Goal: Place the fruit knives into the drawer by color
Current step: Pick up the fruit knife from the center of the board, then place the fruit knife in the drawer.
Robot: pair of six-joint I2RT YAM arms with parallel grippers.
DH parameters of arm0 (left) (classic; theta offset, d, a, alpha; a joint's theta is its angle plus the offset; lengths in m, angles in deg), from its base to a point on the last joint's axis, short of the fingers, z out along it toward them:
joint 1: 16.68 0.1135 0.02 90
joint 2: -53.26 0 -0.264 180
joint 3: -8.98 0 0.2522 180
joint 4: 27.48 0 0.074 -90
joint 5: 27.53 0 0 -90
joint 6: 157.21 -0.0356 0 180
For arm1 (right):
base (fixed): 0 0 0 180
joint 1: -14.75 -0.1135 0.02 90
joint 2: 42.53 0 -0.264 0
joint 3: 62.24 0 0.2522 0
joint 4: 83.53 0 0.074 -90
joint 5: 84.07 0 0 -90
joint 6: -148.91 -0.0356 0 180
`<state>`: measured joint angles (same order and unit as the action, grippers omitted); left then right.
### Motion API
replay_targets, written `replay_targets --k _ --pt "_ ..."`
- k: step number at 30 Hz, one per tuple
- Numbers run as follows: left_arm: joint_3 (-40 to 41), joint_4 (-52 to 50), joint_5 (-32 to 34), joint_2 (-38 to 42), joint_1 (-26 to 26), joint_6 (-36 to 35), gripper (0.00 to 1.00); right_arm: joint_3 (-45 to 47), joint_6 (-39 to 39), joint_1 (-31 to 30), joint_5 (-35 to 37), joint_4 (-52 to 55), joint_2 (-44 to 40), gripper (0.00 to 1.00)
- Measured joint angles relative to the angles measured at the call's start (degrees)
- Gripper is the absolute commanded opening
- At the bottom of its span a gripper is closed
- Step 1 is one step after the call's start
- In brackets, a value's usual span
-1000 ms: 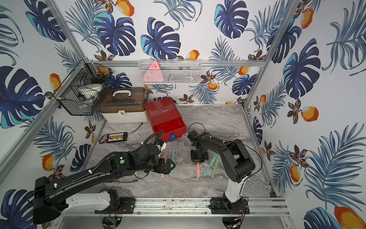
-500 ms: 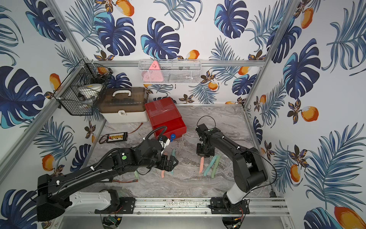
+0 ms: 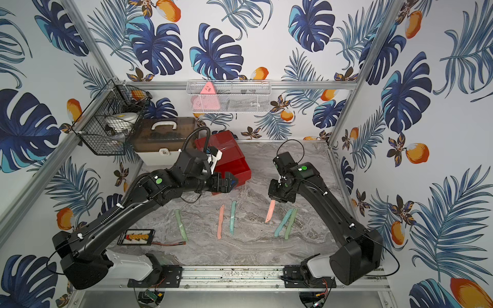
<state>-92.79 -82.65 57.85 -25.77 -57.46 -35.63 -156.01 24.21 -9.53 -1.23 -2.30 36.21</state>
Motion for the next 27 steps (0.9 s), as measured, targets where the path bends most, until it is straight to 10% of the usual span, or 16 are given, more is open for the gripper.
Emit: replay_targets --k 13,27 --pt "-12.8 -4.5 6.3 -5.5 6.5 -10.6 0.99 -14.0 -27.9 -4.6 -14.8 -7.1 -0.3 0.04" --pt "-11.1 -4.9 5.3 -4.0 11.2 -13.7 0.99 -11.8 -54.6 -11.8 -15.8 -31.9 8.6 0.04"
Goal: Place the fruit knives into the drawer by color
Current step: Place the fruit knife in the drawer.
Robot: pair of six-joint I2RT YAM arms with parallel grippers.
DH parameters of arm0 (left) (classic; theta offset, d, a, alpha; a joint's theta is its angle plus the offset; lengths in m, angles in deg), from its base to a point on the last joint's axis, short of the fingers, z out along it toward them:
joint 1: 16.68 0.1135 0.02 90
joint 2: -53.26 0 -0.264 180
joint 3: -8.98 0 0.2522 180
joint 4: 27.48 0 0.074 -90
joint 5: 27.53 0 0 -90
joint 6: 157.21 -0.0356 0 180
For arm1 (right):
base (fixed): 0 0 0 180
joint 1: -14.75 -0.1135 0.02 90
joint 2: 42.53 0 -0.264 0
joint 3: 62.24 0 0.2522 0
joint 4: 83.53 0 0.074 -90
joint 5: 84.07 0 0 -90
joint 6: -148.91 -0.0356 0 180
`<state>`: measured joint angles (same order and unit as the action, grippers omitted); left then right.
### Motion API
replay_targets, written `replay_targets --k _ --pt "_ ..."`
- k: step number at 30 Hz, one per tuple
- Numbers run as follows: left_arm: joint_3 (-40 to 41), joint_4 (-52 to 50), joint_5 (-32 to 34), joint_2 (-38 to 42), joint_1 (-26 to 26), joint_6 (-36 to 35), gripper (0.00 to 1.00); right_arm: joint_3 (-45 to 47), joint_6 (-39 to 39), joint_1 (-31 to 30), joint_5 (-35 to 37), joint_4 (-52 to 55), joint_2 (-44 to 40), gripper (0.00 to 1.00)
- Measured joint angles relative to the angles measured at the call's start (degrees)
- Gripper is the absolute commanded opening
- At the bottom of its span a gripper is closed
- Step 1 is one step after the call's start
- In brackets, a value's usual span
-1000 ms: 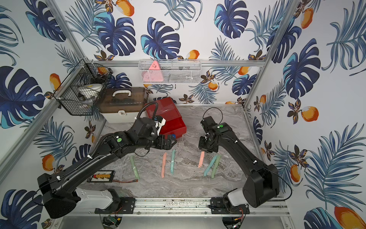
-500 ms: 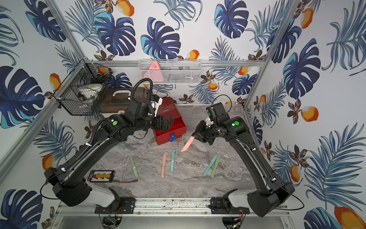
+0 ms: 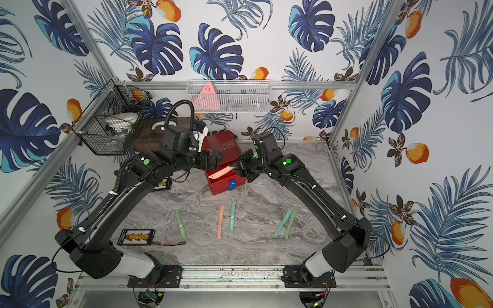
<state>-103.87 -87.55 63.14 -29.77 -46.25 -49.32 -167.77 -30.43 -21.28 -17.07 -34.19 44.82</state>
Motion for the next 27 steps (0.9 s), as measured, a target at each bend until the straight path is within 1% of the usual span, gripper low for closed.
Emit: replay_targets --k 6,12,15,17,20,21,24,25,27 --pt "2.0 0.1 -1.2 0.9 1.4 0.0 0.99 2.3 -2.9 0.1 -0.3 -5.0 2.9 0.06" --pt "3.3 0.3 -2.7 1.0 2.5 0.0 0.99 4.4 -3.3 1.0 -0.8 -8.1 4.9 0.12" --pt "4.2 0.5 -3.6 1.1 2.9 0.0 0.99 4.4 -3.2 2.2 -1.1 -9.2 6.1 0.17" --pt "4.9 0.8 -4.2 1.1 3.0 0.0 0.99 4.0 -3.2 2.8 -1.1 -9.7 6.9 0.19" --pt "6.2 1.2 -5.1 1.2 3.0 0.0 0.99 2.9 -3.0 2.8 -1.3 -10.5 8.1 0.31" --pt "6.6 1.4 -5.3 1.3 3.1 0.0 0.99 2.8 -2.9 2.8 -1.4 -10.9 8.3 0.37" --pt "7.7 2.1 -5.9 1.6 3.1 0.0 0.99 2.3 -2.7 2.8 -1.6 -11.3 9.1 0.40" --pt "7.9 2.2 -6.3 1.7 3.1 0.0 0.99 2.0 -2.6 2.8 -1.5 -11.3 9.2 0.43" --pt "8.4 2.8 -6.5 1.8 3.2 0.0 0.99 1.6 -2.5 2.9 -1.5 -11.3 9.2 0.44"
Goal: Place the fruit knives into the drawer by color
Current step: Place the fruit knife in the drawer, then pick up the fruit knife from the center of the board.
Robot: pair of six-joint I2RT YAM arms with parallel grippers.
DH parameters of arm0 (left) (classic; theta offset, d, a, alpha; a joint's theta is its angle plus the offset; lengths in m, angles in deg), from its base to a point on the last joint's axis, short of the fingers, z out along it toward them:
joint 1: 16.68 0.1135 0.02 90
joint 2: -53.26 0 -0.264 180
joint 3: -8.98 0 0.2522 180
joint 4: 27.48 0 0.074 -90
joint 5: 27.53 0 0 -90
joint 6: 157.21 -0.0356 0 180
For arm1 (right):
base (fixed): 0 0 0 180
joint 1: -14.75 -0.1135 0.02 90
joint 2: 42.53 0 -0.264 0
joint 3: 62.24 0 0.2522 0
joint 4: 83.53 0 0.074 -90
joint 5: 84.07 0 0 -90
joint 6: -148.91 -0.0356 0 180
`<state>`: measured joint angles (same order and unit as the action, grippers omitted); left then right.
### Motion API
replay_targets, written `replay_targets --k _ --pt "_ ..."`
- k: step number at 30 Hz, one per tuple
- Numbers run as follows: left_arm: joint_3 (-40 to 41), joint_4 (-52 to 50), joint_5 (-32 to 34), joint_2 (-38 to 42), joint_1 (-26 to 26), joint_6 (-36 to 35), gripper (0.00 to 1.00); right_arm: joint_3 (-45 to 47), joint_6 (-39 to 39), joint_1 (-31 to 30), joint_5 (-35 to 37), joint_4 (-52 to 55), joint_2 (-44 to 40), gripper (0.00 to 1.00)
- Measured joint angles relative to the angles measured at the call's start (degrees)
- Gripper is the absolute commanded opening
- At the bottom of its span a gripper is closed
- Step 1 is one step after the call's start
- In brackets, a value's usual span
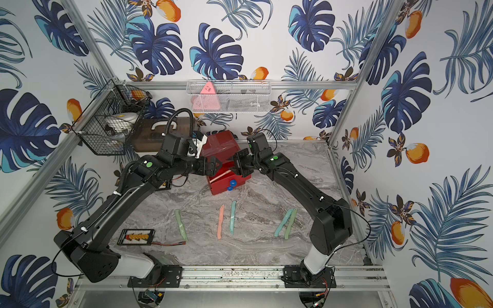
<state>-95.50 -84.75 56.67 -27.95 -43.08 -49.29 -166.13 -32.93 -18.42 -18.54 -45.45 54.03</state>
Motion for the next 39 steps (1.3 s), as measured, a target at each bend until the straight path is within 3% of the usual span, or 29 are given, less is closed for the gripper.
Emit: replay_targets --k 8,14,17,21,25,28,36,39 --pt "3.7 0.0 -0.7 3.1 0.0 1.1 0.99 -0.9 5.0 0.0 1.6 1.0 -4.8 0.47" --pt "12.1 -2.7 -1.8 9.0 -1.0 4.0 0.99 2.5 16.3 0.0 2.1 3.1 -13.7 0.54" --pt "18.4 -4.9 -1.6 13.7 -4.0 5.8 0.99 6.4 23.1 -0.1 2.2 6.1 -19.2 0.58" --pt "24.9 -6.3 2.3 17.4 -13.5 9.5 0.98 13.4 30.9 -1.2 2.7 9.0 -27.7 0.68" --pt "29.2 -7.8 7.8 16.0 -24.5 14.5 0.97 20.7 35.5 -1.4 2.9 11.4 -34.3 0.75" --pt "31.4 -8.0 11.2 13.7 -28.6 18.3 0.97 25.0 37.7 -2.4 3.0 12.3 -37.9 0.82" --pt "35.0 -4.2 14.5 3.1 -28.6 22.5 0.91 37.9 40.2 -3.8 4.1 13.9 -45.0 0.91" --pt "36.0 -0.4 13.6 -1.8 -26.7 23.3 0.84 40.2 40.2 -3.9 4.5 13.8 -47.1 0.91"
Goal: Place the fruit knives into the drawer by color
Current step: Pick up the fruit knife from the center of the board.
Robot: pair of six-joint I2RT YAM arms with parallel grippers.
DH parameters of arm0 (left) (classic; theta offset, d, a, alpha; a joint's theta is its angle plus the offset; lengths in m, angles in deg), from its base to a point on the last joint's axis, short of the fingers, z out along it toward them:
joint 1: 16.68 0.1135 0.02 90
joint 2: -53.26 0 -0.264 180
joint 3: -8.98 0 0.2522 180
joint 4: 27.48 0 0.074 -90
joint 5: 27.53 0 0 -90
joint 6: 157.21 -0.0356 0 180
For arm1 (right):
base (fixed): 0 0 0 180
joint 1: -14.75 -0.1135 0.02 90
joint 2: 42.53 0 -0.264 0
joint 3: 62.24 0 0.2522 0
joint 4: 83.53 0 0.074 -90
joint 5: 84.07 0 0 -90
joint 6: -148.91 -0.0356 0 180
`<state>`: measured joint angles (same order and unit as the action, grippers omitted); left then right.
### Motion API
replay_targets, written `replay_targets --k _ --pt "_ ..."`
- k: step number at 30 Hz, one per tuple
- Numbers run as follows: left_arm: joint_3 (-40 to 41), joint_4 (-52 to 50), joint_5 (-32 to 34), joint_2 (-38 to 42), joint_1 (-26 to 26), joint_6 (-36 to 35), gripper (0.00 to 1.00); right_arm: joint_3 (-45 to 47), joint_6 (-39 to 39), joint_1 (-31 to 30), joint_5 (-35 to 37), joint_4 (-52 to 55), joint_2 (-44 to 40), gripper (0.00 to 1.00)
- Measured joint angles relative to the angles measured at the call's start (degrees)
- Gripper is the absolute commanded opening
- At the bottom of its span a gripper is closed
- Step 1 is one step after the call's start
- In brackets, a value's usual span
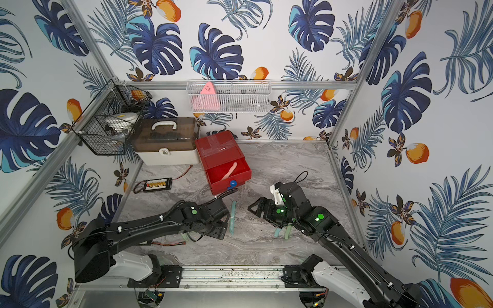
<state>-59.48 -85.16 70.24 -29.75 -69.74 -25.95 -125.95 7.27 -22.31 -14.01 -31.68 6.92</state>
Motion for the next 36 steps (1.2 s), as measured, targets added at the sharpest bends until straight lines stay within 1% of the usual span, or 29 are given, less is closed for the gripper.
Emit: replay_targets --k 1,3,4,9,12,14,19,25,28,30,31,33,36 --pt "0.1 1.0 -0.3 -1.2 0.7 0.4 0.82 0.4 0.0 0.0 0.2 0.0 -0.5 0.91" --pt "0.0 3.0 -0.8 -2.8 1.8 0.6 0.73 0.6 0.0 0.0 0.2 0.0 -0.8 0.91" --pt "0.0 3.9 -1.2 -3.7 2.5 0.6 0.71 0.6 0.0 0.0 0.6 0.0 -0.9 0.91" --pt "0.3 7.1 -2.6 -6.1 5.7 0.6 0.65 0.8 0.1 0.0 1.2 0.0 -1.4 0.91" --pt "0.7 8.3 -3.6 -7.6 7.4 0.6 0.64 0.8 0.2 0.0 1.5 0.1 -1.4 0.91" --pt "1.0 8.8 -4.0 -8.4 8.0 0.6 0.62 0.8 0.2 0.0 1.5 0.1 -1.4 0.91" --pt "1.0 10.5 -5.3 -11.9 8.1 0.5 0.63 0.6 0.6 0.0 1.9 0.1 -0.9 0.91" --pt "0.0 10.1 -5.0 -14.4 8.2 0.3 0.62 0.4 1.3 0.0 2.3 0.1 -0.6 0.91" --pt "-0.3 9.3 -5.0 -15.1 8.6 0.2 0.50 0.4 1.3 0.0 2.4 0.1 -0.9 0.91" --pt "-0.4 8.5 -4.4 -15.3 8.7 -0.6 0.40 0.5 1.3 0.0 2.6 0.1 -1.4 0.91" --pt "-0.4 8.3 -4.2 -15.3 8.7 -0.7 0.37 0.6 1.3 0.0 2.6 0.1 -1.7 0.91" --pt "-0.2 9.0 -4.0 -15.3 8.8 -0.9 0.34 1.0 1.3 0.0 2.8 0.1 -2.3 0.91" --pt "0.6 9.9 -3.4 -14.9 8.8 -0.9 0.25 1.5 1.3 0.0 3.2 0.2 -2.9 0.91"
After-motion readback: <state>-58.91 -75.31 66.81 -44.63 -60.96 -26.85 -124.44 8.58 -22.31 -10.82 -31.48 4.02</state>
